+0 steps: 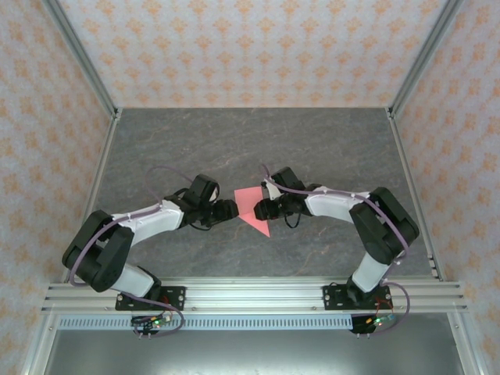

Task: Fold a paper plane with a square sheet of paper (fold left side to right side)
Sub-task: Fourth fold the wing at the center of the table.

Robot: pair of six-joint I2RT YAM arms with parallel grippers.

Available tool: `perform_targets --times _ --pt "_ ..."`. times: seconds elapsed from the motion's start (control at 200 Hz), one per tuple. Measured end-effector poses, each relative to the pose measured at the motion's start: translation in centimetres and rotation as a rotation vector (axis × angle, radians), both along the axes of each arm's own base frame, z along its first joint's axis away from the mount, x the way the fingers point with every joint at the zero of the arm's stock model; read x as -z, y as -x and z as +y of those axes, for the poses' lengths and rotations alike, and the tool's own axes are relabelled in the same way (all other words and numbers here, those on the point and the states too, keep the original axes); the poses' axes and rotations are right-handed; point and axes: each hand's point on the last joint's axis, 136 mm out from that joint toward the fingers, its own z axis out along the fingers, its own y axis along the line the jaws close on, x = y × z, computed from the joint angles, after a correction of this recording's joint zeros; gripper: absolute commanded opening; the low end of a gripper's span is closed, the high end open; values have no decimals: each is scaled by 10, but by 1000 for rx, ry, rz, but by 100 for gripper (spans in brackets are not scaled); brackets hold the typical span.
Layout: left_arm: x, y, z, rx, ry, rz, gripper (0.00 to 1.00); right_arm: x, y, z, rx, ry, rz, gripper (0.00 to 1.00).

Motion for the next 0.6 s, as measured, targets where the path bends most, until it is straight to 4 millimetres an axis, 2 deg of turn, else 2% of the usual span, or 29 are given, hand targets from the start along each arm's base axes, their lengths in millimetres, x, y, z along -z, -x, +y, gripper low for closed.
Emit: perform_targets --times 0.24,0.52,0.6 --pt "1 -3 -2 0 -1 4 60 -4 1 0 -6 -4 0 34" --pt "3 -4 -11 24 6 5 60 -3 2 -1 -14 11 -2 6" --pt "4 -4 -16 33 7 8 60 -2 1 -4 -7 24 -5 3"
